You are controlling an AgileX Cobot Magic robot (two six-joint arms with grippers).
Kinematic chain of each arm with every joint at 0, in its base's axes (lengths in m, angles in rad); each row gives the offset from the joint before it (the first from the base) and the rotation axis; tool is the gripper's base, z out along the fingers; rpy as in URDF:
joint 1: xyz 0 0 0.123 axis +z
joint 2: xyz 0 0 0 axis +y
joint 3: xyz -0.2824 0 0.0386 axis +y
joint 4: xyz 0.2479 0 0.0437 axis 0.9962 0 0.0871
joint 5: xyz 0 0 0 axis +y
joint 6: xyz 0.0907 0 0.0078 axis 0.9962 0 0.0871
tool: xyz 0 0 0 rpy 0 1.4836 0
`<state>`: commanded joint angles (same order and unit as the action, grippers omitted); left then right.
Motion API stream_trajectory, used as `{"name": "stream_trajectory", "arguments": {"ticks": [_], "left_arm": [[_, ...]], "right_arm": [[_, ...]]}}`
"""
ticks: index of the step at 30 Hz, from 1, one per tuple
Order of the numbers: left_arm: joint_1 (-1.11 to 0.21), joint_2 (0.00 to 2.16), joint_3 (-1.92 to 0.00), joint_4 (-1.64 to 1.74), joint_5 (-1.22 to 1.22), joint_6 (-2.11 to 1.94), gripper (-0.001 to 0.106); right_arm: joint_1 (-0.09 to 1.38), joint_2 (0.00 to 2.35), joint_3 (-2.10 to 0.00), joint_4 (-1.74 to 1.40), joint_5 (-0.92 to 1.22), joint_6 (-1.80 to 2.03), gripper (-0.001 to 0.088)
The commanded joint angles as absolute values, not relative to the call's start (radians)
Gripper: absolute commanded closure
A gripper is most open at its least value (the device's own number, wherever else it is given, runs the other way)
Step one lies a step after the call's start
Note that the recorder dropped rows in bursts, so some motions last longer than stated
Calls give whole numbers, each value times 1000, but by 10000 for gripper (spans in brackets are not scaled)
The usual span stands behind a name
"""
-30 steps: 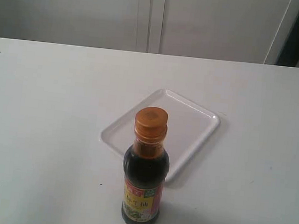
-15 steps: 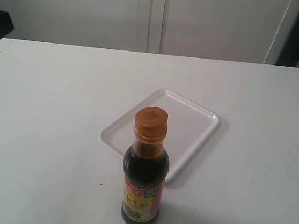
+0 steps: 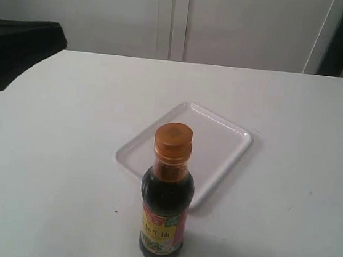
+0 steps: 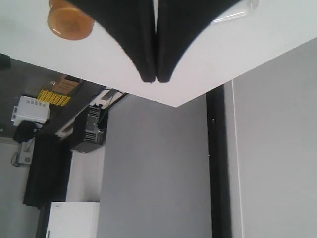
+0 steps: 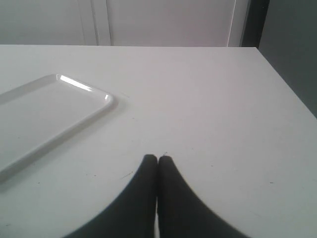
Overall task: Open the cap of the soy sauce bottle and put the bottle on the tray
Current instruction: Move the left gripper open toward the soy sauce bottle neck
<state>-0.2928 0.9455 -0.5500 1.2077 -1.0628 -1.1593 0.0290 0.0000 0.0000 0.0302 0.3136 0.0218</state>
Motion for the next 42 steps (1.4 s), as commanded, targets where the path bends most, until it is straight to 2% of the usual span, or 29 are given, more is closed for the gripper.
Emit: {"name": "stream_trajectory", "arguments": {"ticks": [14,17,20,25,27,42], "left_arm": [[-505,1045,-619,1193,-999,-1137,1053],[-546,1059,-641,1189,-993,-1116,987],[-572,1066,-655,1189,-995,-1098,781],[-619,1094,-663,1181,-998,-1097,195],[-638,1108,-663,1174,-996,-1095,-3],[-715,1228,-680,1050,-964,-1073,3]], "right_arm": [[29,0,0,30,314,22,868],[29,0,0,30,314,22,868],[29,0,0,30,314,22,868],[29,0,0,30,314,22,868],[29,0,0,30,314,22,868],[29,0,0,30,314,22,868]]}}
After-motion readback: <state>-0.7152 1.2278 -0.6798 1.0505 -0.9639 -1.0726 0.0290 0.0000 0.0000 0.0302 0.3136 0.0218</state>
